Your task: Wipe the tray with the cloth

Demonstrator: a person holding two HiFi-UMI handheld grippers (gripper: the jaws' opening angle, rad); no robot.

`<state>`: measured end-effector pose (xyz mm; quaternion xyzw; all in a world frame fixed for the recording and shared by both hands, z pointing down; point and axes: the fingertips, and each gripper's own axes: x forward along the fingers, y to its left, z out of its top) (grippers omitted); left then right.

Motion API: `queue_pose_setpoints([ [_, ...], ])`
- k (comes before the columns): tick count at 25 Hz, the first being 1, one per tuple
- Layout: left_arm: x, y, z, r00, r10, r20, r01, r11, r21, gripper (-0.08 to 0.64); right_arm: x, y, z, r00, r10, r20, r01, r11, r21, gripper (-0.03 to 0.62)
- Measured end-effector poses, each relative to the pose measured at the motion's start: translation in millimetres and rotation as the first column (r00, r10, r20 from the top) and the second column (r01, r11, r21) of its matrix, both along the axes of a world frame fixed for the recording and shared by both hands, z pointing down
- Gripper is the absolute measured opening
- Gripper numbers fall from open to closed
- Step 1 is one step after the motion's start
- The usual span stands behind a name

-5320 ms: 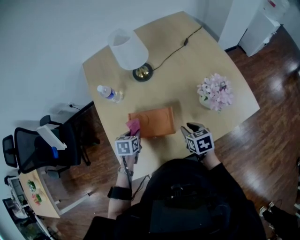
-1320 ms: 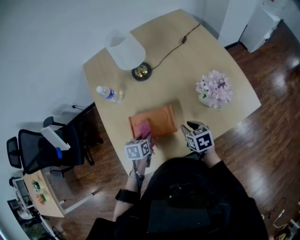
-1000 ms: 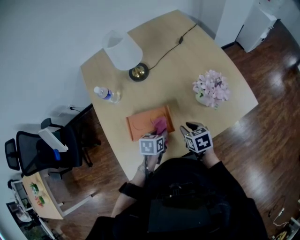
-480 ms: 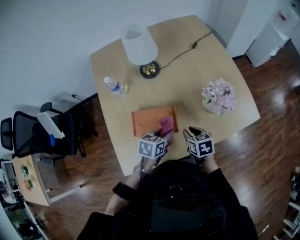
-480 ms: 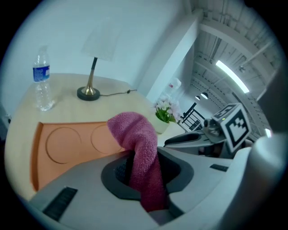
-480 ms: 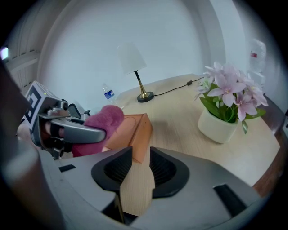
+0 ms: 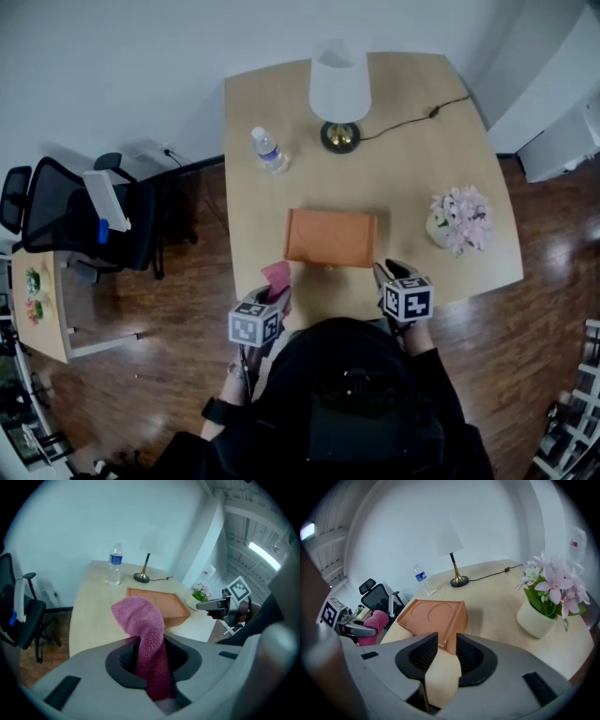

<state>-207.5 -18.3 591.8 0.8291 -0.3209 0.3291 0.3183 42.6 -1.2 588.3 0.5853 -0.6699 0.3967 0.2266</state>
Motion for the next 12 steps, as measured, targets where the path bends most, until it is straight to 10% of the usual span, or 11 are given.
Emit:
queue_pose_setpoints([
  [12, -84, -55, 97, 0.980, -0.155, 0.124, 0.168, 0.981, -0.096, 0.089, -9, 6, -1, 1.000, -0.018, -0.014, 0.018, 1.000, -0.024, 0.133],
])
